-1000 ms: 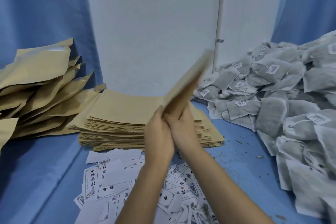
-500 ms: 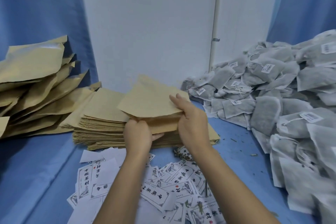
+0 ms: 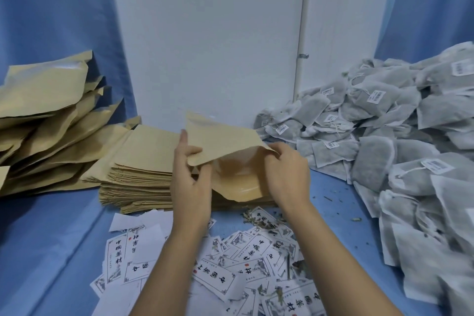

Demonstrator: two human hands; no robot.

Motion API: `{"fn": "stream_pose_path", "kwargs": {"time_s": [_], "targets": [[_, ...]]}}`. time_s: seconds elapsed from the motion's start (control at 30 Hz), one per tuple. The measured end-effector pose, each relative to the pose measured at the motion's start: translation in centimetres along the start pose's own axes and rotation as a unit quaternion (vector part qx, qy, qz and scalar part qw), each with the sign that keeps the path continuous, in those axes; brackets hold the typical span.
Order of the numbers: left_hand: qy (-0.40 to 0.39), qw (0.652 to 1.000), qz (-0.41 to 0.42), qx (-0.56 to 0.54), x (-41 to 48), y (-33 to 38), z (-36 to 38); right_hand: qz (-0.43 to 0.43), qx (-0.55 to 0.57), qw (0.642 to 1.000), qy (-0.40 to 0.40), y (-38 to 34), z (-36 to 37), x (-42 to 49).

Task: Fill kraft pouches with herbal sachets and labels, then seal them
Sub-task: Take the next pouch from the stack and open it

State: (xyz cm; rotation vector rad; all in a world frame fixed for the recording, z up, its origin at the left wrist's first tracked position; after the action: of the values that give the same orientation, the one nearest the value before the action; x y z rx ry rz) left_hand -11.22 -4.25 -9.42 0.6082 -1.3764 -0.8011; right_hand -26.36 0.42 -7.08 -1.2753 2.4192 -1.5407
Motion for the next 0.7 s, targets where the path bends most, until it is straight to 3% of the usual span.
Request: {"fn": "stream_pose_path", "kwargs": {"time_s": [0.13, 0.23, 0.3, 0.43, 0.53, 0.6, 0.67, 0.7], "targets": [[-0.042, 0.973, 0.144, 0.176, -0.3, 0.2, 0.0, 0.006, -0.039, 0.999, -0.011, 0.5, -0.8, 0.7], [-0.077, 0.97, 0.143, 0.179, -0.2, 0.2, 0.4, -0.007, -0.037, 0.998, -0.041, 0.6, -1.1, 1.1], [-0.081, 0.975, 0.126, 0.163, 0.0, 0.2, 1.1, -0.032, 0.023, 0.999, -0.032, 0.6, -1.3, 0.8], [-0.033, 0.98, 0.113, 0.163, 1.1, 0.4, 2.9, -0.082, 0.209, 0.959, 0.173, 0.9, -2.5, 1.3], [0.007, 0.985, 0.083, 0.151, 2.1, 0.4, 4.3, 0.016, 0.264, 0.934, 0.24, 3.4, -2.5, 3.9], [0.018, 0.986, 0.081, 0.144, 2.6, 0.4, 5.4, 0.061, 0.168, 0.959, 0.221, 6.3, -2.1, 5.7], [0.013, 0.987, 0.085, 0.137, 2.9, 0.2, 6.6, 0.047, -0.077, 0.988, 0.123, 9.8, -1.4, 7.3], [0.011, 0.987, 0.085, 0.133, 3.0, 0.1, 6.8, 0.028, -0.218, 0.974, 0.05, 11.2, -0.9, 7.6]]}}
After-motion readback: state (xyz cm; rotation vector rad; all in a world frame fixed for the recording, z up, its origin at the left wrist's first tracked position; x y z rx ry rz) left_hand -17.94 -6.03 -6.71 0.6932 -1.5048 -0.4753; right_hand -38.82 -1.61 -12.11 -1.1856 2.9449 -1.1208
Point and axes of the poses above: each hand's wrist, its own x-axis towards the middle knuckle, its own z-axis out of the palm, y = z × x, the point moved 2 cm from there along x, towards the middle knuckle, and after that the axes turned 5 degrees about -x, right-handed, at the moved point
